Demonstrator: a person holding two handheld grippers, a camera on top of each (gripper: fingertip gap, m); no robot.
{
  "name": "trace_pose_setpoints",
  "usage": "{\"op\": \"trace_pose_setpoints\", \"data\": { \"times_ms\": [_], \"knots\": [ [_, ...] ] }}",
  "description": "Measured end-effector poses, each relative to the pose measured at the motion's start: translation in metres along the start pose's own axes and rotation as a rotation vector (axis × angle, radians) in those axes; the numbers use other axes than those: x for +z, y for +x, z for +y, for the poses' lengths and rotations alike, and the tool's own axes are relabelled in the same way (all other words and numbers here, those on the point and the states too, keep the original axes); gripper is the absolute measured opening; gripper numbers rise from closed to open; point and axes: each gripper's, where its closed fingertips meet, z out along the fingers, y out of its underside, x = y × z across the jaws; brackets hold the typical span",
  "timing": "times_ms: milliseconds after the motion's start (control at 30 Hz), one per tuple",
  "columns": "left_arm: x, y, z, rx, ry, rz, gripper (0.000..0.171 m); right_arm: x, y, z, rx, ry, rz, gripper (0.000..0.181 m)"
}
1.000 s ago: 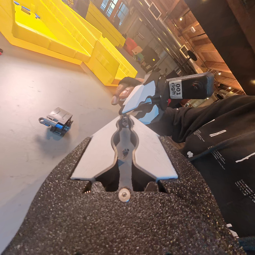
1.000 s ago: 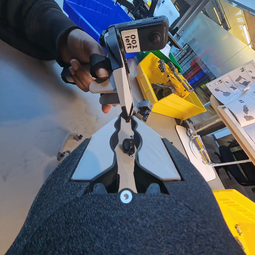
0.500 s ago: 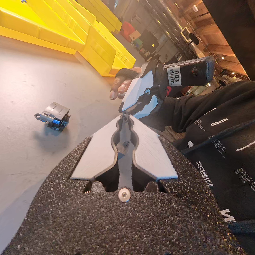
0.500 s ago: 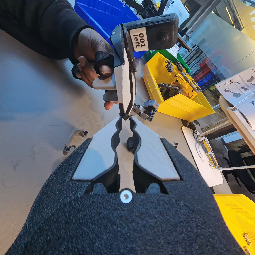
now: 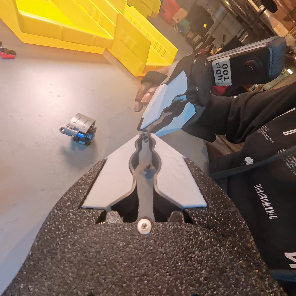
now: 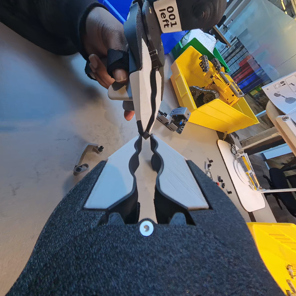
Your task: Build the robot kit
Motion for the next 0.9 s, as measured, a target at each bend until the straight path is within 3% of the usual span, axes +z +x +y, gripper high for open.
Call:
{"op": "trace_pose_setpoints", "data": {
  "times_ms": [400, 500, 667, 900],
  "knots": [
    [-0.003, -0.009, 0.003, 0.053, -0.022, -0.064, 0.007, 0.002, -0.002, 0.006, 0.115, 0.011, -0.043, 0.009],
    [-0.007, -0.014, 0.0, 0.042, -0.01, -0.082, 0.007, -0.006, -0.013, 0.01, 0.279, 0.009, -0.203, 0.024],
    [-0.01, -0.025, 0.002, 0.057, -0.026, -0.144, 0.007, -0.027, -0.064, 0.032, 0.419, -0.158, -0.553, 0.042],
    [-0.011, -0.034, 0.007, 0.055, -0.049, -0.18, 0.007, -0.032, -0.092, 0.035, 0.359, -0.26, -0.648, 0.032]
  ]
}}
